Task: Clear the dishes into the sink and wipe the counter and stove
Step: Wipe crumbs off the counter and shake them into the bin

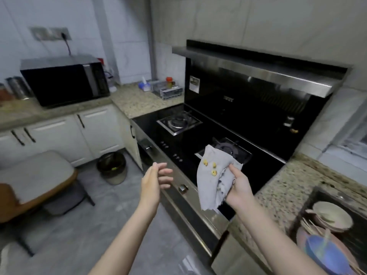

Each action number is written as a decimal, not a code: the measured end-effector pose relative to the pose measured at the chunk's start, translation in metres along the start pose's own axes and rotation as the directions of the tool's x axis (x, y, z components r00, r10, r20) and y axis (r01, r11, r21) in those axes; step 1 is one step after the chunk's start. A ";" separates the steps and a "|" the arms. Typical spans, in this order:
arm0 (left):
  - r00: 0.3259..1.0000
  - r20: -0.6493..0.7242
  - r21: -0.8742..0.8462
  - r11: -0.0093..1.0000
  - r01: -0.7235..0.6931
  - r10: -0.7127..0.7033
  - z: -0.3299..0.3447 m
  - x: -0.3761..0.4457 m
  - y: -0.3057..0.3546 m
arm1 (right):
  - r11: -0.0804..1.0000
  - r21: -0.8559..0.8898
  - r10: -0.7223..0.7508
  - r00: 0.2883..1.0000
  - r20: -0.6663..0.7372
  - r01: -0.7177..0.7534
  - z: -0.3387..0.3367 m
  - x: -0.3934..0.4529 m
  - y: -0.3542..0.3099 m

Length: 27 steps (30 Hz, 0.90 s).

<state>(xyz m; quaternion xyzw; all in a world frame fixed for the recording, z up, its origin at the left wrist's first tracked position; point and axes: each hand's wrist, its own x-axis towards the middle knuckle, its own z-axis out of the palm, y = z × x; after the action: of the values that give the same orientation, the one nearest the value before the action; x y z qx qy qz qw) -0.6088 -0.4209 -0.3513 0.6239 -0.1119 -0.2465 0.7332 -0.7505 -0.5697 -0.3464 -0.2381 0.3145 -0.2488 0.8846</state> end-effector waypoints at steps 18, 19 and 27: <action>0.953 -0.301 0.006 0.999 -0.045 0.045 -0.064 0.259 0.056 | 0.970 -0.105 0.228 0.967 0.109 -0.217 0.161 0.276 0.030; 0.950 -0.310 0.001 0.999 -0.043 0.041 -0.067 0.268 0.057 | 0.970 -0.107 0.229 0.967 0.110 -0.217 0.168 0.287 0.031; 0.910 -0.414 -0.046 0.998 -0.052 0.028 -0.138 0.346 0.061 | 0.937 -0.204 0.312 0.941 0.130 -0.283 0.242 0.372 0.076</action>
<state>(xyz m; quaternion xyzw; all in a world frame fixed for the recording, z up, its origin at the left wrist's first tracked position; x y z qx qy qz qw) -0.2349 -0.4695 -0.3690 0.6388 0.0398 -0.0969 0.7622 -0.3122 -0.6669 -0.3868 -0.2869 0.2962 -0.0619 0.9089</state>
